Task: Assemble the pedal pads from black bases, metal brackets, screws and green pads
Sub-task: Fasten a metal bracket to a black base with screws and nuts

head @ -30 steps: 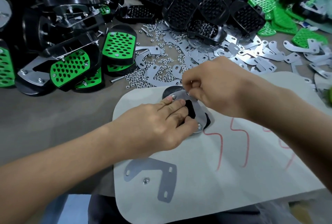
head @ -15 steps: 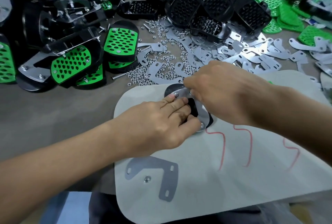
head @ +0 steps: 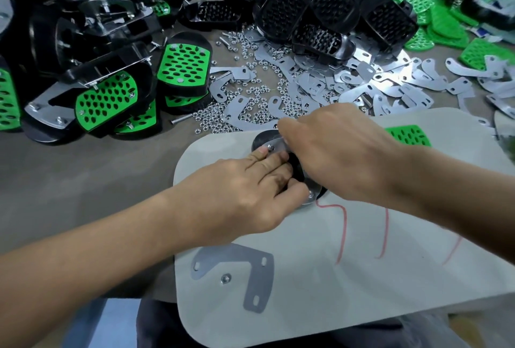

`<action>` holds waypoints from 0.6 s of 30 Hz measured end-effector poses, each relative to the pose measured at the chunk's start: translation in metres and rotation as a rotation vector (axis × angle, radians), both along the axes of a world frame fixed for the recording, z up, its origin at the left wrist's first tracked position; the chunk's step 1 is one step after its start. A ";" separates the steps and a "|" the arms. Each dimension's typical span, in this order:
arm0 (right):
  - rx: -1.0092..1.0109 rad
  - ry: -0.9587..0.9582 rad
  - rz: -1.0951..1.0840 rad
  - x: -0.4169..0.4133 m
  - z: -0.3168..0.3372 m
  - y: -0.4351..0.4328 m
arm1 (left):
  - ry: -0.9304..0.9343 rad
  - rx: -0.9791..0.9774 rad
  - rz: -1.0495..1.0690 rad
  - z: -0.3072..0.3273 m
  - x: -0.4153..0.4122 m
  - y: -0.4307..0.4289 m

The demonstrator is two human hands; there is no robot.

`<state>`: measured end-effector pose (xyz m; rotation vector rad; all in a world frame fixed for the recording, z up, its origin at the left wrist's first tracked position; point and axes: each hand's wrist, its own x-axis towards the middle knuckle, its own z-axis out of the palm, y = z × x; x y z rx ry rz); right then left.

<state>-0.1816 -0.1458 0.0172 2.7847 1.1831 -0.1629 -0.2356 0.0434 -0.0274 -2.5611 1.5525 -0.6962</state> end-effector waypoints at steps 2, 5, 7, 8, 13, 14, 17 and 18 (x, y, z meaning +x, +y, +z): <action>-0.008 0.014 -0.054 0.000 0.002 0.001 | -0.004 -0.007 -0.003 0.000 0.000 0.000; -0.013 0.092 -0.064 0.003 0.007 -0.002 | 0.008 -0.017 -0.004 0.000 0.000 0.000; -0.026 0.112 -0.040 0.004 0.011 -0.001 | 0.010 -0.029 -0.003 0.001 0.000 0.000; -0.021 0.111 -0.025 0.004 0.012 0.000 | 0.010 -0.033 -0.007 0.001 -0.001 0.000; -0.025 0.001 -0.072 0.000 0.007 0.005 | 0.005 -0.040 -0.008 0.000 -0.002 -0.001; -0.024 -0.004 -0.119 -0.001 0.006 0.007 | 0.004 -0.040 -0.007 0.000 -0.001 -0.001; -0.026 0.006 -0.173 -0.002 0.002 0.007 | 0.008 -0.042 -0.015 0.001 -0.001 -0.001; -0.024 -0.008 -0.154 -0.002 0.002 0.005 | 0.009 -0.043 -0.018 0.001 0.000 -0.001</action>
